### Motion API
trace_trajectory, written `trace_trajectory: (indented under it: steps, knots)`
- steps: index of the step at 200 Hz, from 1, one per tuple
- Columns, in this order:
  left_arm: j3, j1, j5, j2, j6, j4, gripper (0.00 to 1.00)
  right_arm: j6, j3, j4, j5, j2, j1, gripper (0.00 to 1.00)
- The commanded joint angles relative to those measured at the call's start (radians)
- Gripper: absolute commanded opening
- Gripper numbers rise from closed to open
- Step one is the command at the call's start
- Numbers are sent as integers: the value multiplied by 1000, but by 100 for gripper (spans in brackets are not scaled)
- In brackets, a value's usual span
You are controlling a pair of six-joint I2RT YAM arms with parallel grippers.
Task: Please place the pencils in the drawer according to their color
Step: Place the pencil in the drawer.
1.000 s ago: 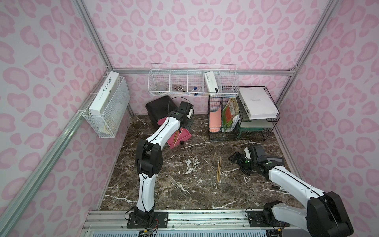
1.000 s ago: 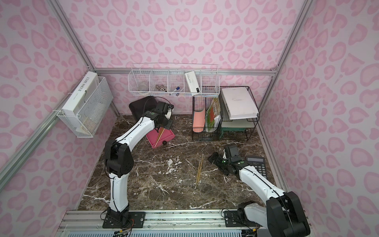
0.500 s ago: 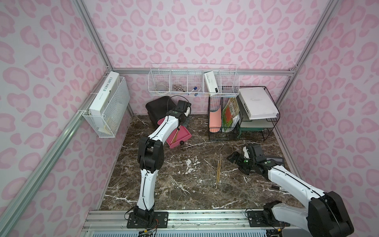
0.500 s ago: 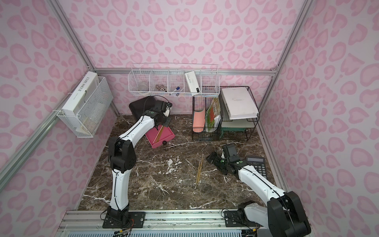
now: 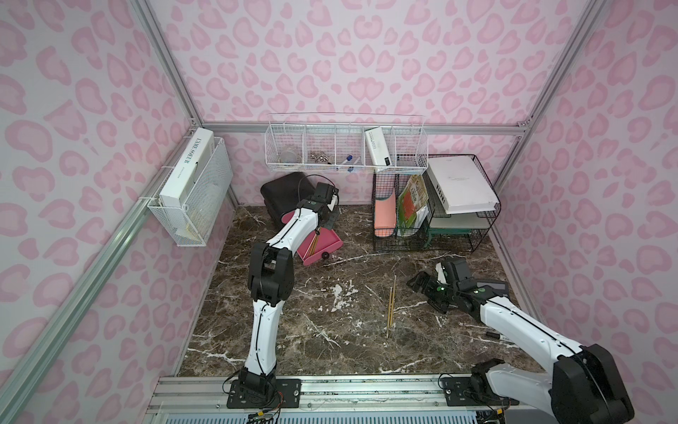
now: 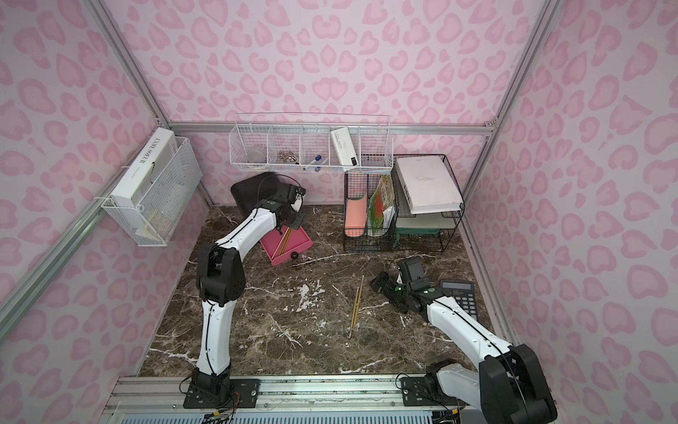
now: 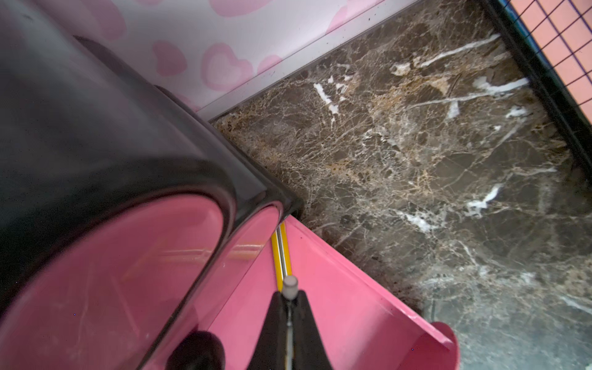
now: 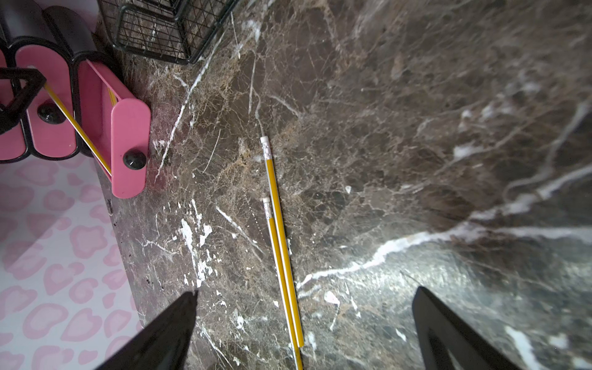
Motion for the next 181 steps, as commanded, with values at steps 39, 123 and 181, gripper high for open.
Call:
trace_trajectory:
  steps: [39, 123, 181]
  knots:
    - [7, 2, -8, 2, 2, -11, 30, 0, 6, 6, 5, 7, 1, 97]
    - [33, 1, 6, -59, -19, -39, 65, -3, 17, 13, 0, 15, 1, 97]
    - [-85, -15, 112, -206, -113, 11, 72, -14, 8, 30, 2, 30, 2, 97]
